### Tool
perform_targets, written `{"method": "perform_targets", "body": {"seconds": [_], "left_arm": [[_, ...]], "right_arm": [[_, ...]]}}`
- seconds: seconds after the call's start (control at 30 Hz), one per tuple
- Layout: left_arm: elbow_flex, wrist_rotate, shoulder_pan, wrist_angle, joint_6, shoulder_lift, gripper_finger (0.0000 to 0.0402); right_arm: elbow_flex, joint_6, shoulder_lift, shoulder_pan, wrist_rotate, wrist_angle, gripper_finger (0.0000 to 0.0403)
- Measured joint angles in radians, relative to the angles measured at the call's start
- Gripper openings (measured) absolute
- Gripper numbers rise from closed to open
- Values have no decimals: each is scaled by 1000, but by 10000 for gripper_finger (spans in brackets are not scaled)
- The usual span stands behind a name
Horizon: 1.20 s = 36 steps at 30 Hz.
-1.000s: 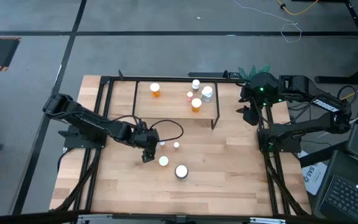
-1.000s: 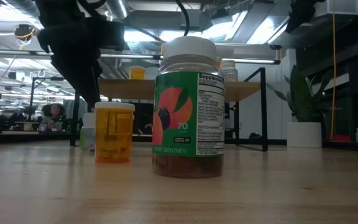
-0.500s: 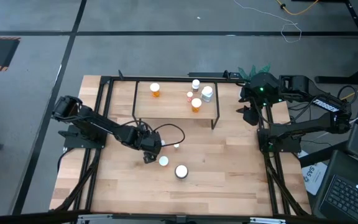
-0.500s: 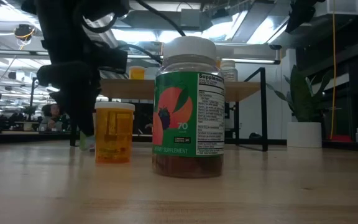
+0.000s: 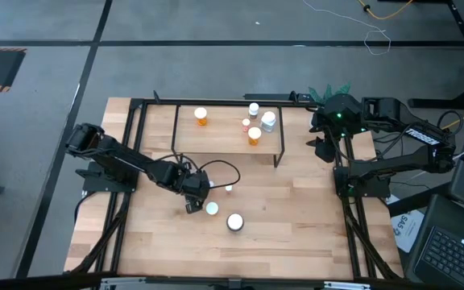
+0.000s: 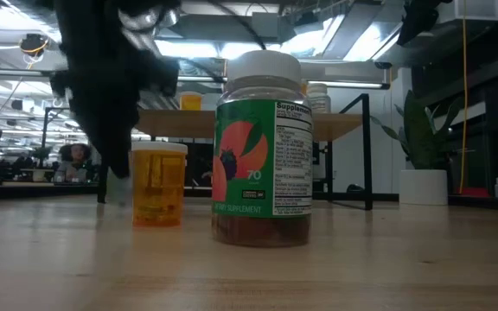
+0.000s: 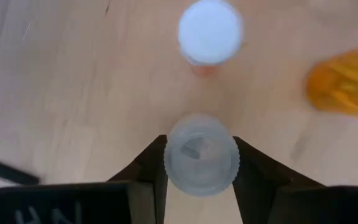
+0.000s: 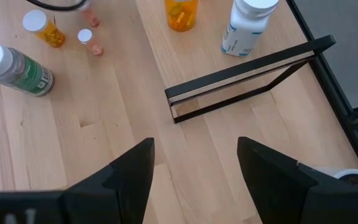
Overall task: Pick and place medicine bottles onto shelf by color
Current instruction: Put the transparent pill bottle on the shelf
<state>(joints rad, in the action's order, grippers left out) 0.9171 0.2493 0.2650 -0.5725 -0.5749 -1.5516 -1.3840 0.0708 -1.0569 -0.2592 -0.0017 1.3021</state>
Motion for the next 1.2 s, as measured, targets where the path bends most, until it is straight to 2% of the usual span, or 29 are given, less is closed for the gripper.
{"method": "perform_targets", "body": {"seconds": [0.1, 0.2, 0.37, 0.47, 0.57, 0.67, 0.83, 1.2], "left_arm": [[75, -16, 6, -69, 0, 24, 120], [180, -2, 16, -227, 6, 46, 120], [365, 122, 17, -454, 90, 84, 120], [452, 195, -29, -518, 161, 102, 120], [491, 212, -107, -560, 220, 114, 120], [500, 189, -198, -556, 284, 126, 120], [500, 89, -331, -552, 366, 127, 124], [494, -55, -486, -541, 460, 127, 126]], "right_arm": [[0, 0, 0, 0, 0, 0, 232], [0, 0, -1, 0, 0, 1, 232], [0, -1, 0, 0, 0, 2, 232], [0, 0, 0, 0, 0, 2, 232], [0, 0, 0, 0, 0, 2, 232], [0, -1, 0, 0, 0, 2, 232], [0, -5, 0, 0, 0, 3, 232], [0, -24, 0, 0, 0, 4, 232]]}}
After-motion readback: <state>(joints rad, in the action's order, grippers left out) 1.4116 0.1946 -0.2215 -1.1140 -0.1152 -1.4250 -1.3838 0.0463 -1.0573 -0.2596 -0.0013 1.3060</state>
